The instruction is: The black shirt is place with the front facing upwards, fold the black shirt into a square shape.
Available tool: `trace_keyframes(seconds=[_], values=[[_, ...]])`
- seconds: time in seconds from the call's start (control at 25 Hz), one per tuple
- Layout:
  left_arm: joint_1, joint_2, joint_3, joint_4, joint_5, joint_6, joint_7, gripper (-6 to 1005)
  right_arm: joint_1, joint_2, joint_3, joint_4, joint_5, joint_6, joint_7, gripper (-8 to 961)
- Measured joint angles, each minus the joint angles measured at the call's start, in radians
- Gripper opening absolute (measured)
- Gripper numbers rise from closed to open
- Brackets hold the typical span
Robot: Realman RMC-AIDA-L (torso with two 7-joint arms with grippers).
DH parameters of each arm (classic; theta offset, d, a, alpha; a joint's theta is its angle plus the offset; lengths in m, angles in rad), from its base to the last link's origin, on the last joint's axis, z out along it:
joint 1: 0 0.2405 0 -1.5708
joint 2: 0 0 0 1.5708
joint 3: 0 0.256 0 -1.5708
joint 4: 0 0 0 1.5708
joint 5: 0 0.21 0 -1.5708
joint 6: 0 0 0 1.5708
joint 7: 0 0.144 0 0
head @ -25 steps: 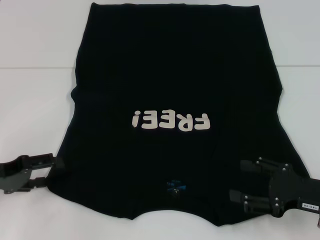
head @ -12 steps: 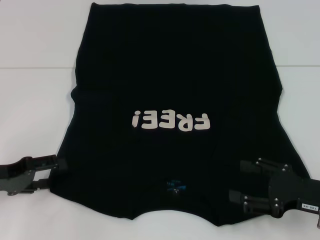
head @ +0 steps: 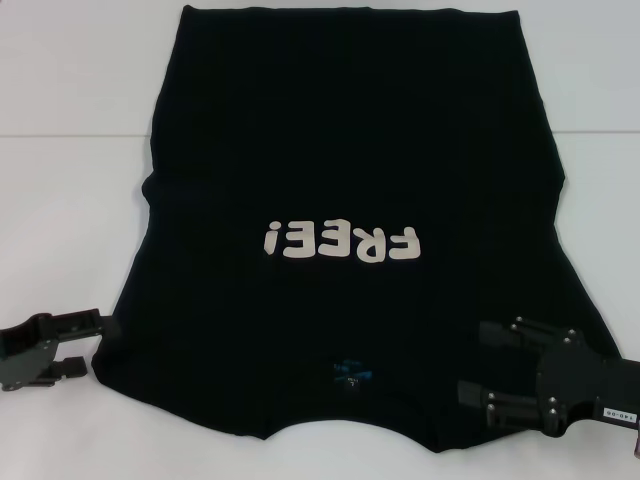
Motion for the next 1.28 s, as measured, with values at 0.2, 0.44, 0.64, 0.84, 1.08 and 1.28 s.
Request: trace_keyframes(seconds=[0.2, 0.44, 0.64, 0.84, 1.08, 1.28], values=[[0.001, 0.002, 0.003, -0.003, 0.0, -0.001, -0.001, 910, 0.0, 0.0, 0.0, 0.0, 0.0, -0.003, 0.0, 856], [-0.001, -0.001, 0.005, -0.003, 0.0, 0.004, -0.007, 908, -0.003, 0.0, 0.0, 0.0, 0.0, -0.005, 0.0, 856], [-0.006, -0.005, 0.005, -0.008, 0.0, 0.008, -0.007, 906, -0.005, 0.0, 0.0, 0.0, 0.0, -0.006, 0.001, 857], [-0.015, -0.009, 0.006, -0.026, 0.0, 0.008, -0.007, 904, -0.006, 0.0, -0.002, 0.001, 0.0, -0.008, 0.009, 857], [-0.038, -0.023, 0.006, -0.029, 0.0, 0.012, -0.002, 902, -0.007, 0.0, -0.001, 0.001, 0.0, -0.011, 0.011, 856], [-0.058, -0.029, 0.008, -0.029, -0.001, 0.013, -0.001, 900, -0.009, 0.0, 0.0, 0.002, 0.002, -0.015, 0.012, 857]])
